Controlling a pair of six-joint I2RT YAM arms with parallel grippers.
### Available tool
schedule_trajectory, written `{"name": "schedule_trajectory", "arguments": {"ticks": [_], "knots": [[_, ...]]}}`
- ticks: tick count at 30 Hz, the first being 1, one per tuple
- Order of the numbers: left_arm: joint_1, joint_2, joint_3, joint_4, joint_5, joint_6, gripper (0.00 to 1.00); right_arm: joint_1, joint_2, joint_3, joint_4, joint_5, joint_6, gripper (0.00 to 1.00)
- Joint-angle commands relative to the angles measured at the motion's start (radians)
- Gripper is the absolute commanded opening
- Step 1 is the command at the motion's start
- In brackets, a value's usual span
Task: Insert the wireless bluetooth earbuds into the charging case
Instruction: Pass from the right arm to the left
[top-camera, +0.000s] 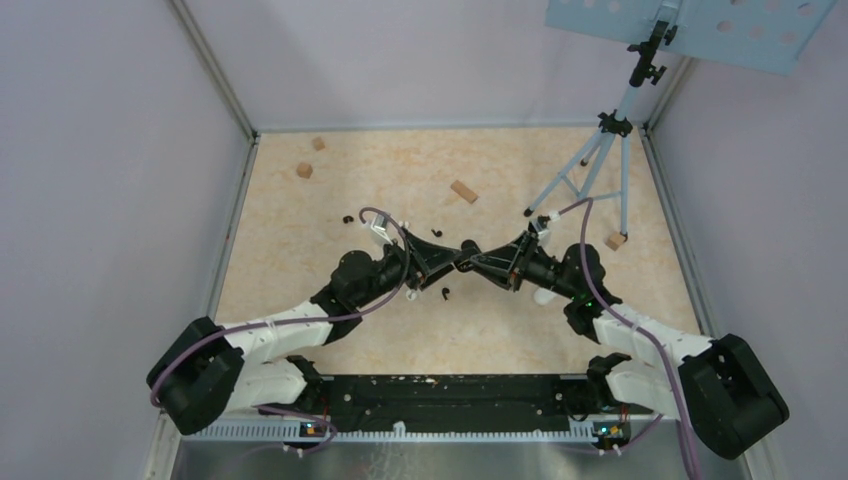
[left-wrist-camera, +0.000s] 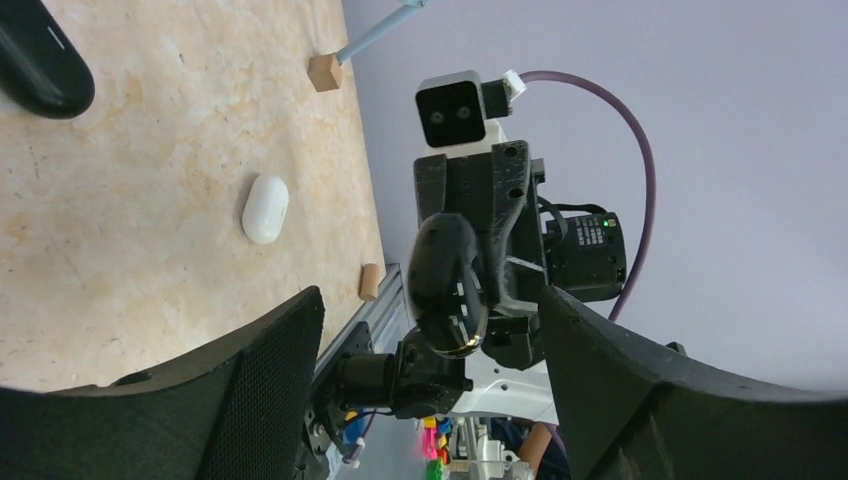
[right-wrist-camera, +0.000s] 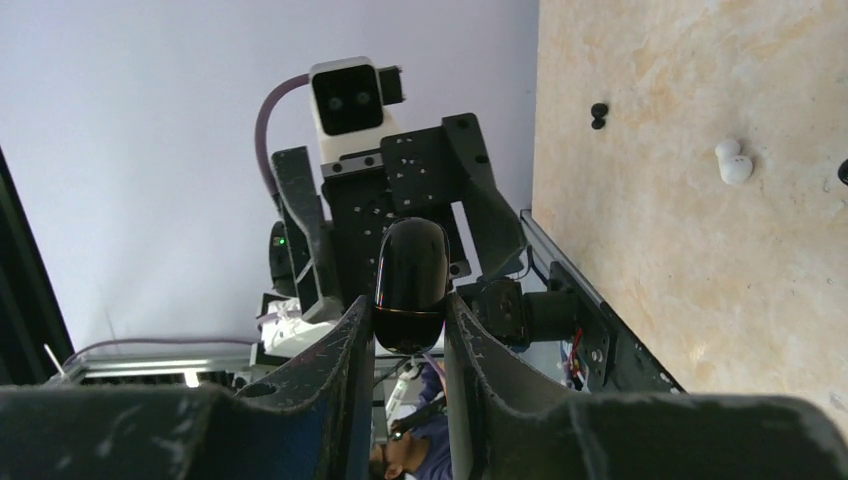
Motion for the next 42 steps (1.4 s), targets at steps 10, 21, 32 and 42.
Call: {"name": "schedule_trajectory", "arguments": {"ticks": [10,21,32,42], "knots": [[0.004,0.085,-0.004,0.226,0.085,-0.086,0.70,0.001,0.031,-0.018,0.166,-0.003,0.045,0.00],[0.004,0.101,0.008,0.228,0.101,-0.094,0.43,0.004,0.051,-0.027,0.158,-0.003,0.034,0.00],[0.004,0.085,-0.002,0.184,0.090,-0.073,0.05,0.003,0.050,-0.034,0.095,-0.011,0.010,0.75],[0.090,-0.050,-0.012,0.000,0.171,0.054,0.00,-0.049,-0.066,0.076,-0.297,-0.064,-0.246,0.89]]}}
